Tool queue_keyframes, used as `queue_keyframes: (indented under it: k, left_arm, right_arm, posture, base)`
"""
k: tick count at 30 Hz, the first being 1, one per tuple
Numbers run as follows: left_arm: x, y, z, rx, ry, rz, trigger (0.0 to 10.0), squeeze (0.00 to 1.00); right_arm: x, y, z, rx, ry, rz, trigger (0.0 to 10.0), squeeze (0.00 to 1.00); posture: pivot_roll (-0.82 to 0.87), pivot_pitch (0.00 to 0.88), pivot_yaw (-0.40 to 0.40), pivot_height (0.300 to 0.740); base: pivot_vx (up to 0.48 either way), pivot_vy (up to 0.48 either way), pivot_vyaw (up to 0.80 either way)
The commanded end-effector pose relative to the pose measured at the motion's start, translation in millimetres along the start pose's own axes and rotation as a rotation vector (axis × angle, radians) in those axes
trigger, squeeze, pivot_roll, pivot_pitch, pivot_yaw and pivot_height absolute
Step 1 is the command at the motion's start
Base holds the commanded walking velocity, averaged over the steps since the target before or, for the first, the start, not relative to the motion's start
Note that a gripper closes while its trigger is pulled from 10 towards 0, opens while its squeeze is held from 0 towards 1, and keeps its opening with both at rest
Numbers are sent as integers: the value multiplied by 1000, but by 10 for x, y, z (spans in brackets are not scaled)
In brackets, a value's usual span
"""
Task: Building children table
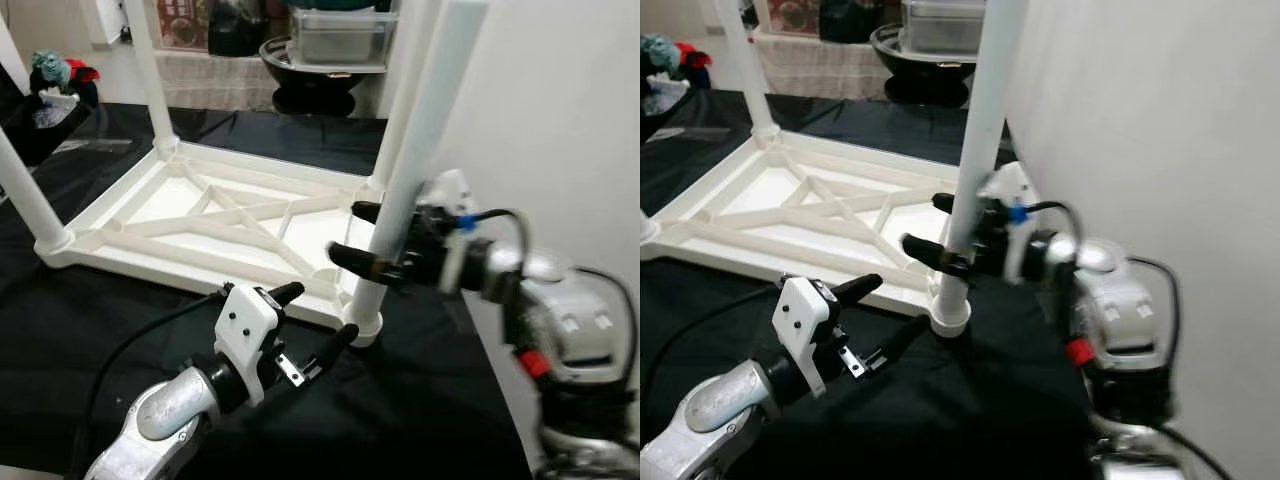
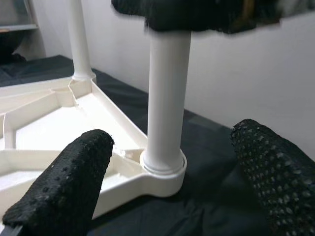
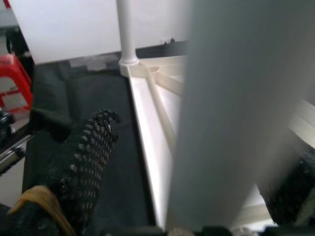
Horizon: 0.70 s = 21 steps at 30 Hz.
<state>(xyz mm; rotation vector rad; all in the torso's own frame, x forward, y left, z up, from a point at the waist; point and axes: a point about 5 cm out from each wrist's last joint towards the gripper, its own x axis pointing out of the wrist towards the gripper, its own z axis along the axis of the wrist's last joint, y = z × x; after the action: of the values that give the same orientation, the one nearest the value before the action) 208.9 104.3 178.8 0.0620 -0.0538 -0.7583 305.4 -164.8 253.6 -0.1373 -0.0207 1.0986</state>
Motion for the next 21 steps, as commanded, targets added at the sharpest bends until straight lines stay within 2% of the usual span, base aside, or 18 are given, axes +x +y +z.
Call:
queue_keyframes:
  k: [1, 2, 3, 4, 7, 8, 9, 10, 14, 17, 21]
  left_arm:
    - [-29, -21, 4, -2, 10, -13, 10000, 0]
    - [-40, -22, 4, -2, 14, -12, 10000, 0]
    - [-40, -22, 4, -2, 14, -12, 10000, 0]
    - [-48, -25, 5, -2, 17, -12, 10000, 0]
    - [-54, -26, 7, -1, 19, -12, 10000, 0]
    - [-58, -25, 5, 0, 22, -11, 10000, 0]
    - [-58, -25, 5, 0, 22, -11, 10000, 0]
    - [-63, -25, 5, 2, 24, -11, 10000, 0]
    - [-64, -23, 4, 4, 26, -9, 10000, 0]
    - [-54, -22, 5, 4, 23, -9, 10000, 0]
    - [-53, -22, 4, 4, 23, -9, 10000, 0]
  right_arm:
    - [-51, -58, 19, -1, -25, 29, 10000, 1000]
    - [-76, -117, 19, -16, -15, 25, 10000, 424]
    - [-76, -117, 19, -16, -15, 25, 10000, 424]
    - [-94, -163, 29, -18, -23, 24, 10000, 0]
    - [-109, -197, 37, -8, -34, 29, 10000, 0]
    - [-118, -223, 35, -4, -38, 32, 4549, 0]
    - [-118, -223, 35, -4, -38, 32, 4549, 0]
    - [-123, -229, 35, 2, -47, 53, 0, 0]
    - [-116, -216, 27, -5, -50, 85, 0, 0]
    - [-49, -261, -46, 2, -13, -22, 0, 0]
    - [-13, -262, -78, 21, -6, -64, 0, 0]
  posture:
    - [32, 78, -100, 740]
    - [34, 80, -98, 740]
    - [34, 80, -98, 740]
    - [39, 80, -101, 740]
    - [45, 83, -101, 740]
    - [46, 81, -100, 740]
    - [46, 81, -100, 740]
    - [47, 79, -102, 740]
    - [47, 75, -102, 740]
    - [35, 61, -105, 740]
    - [32, 61, -105, 740]
  base:
    - [0, 0, 0]
    - [0, 0, 0]
    - [0, 0, 0]
    - [0, 0, 0]
    - [0, 0, 0]
    - [0, 0, 0]
    - [0, 0, 0]
    - [0, 0, 0]
    - [0, 0, 0]
    - [0, 0, 0]
    - [0, 0, 0]
